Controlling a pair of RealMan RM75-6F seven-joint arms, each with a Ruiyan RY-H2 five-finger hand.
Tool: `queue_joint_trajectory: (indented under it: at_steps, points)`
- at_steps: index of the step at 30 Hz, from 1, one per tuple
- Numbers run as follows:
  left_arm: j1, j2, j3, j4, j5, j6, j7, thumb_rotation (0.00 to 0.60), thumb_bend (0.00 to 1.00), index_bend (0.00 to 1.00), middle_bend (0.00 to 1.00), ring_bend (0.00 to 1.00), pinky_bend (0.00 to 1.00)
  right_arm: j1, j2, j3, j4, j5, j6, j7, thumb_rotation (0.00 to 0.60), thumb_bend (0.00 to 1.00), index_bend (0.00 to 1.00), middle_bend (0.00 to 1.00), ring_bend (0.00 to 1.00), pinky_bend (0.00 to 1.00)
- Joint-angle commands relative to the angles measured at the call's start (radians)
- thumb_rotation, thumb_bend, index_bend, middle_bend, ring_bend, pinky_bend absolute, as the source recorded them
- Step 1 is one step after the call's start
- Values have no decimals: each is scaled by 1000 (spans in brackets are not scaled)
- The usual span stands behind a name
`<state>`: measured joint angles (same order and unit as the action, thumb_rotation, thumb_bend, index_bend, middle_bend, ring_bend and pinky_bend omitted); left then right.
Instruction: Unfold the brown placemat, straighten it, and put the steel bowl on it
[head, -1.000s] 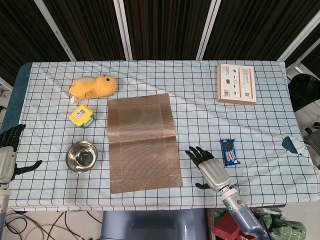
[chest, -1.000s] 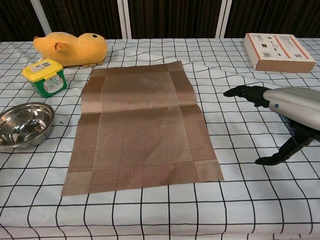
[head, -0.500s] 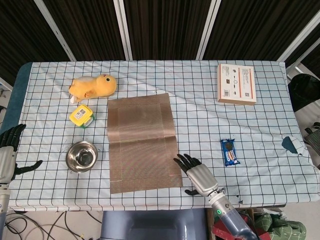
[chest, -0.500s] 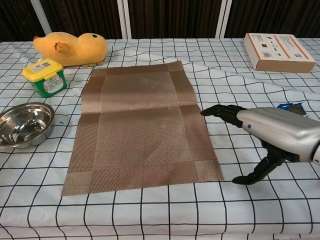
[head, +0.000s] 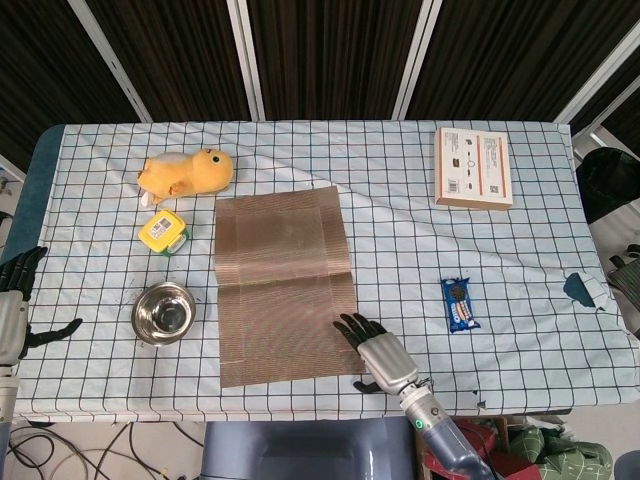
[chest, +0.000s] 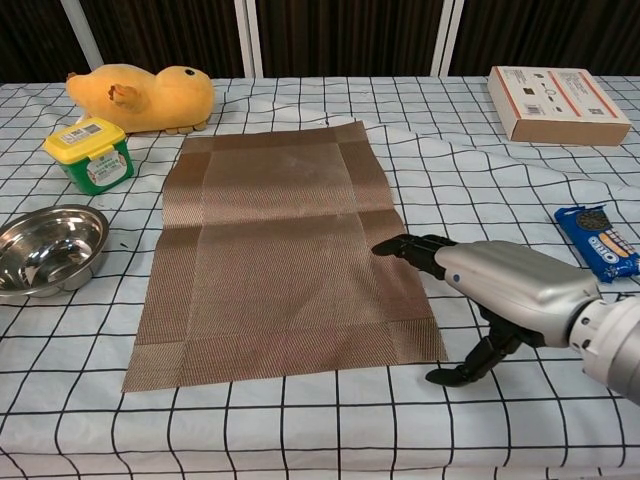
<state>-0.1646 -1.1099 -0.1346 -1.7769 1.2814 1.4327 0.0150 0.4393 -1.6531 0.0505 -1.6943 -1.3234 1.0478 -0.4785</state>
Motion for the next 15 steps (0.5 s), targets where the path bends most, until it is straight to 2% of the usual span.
queue_joint_trajectory:
  at_steps: [1,15]
  points:
    - [0,0,0,0,0,-3,-1,600,37,49,47,0,34,3,-17,4,14,9,4,-2,600,136,0,0,9,157]
    - [-2,2,-5,3,-4,-14,-6,600,37,49,47,0,34,14,-55,8,53,29,12,-3,600,140,0,0,9,157]
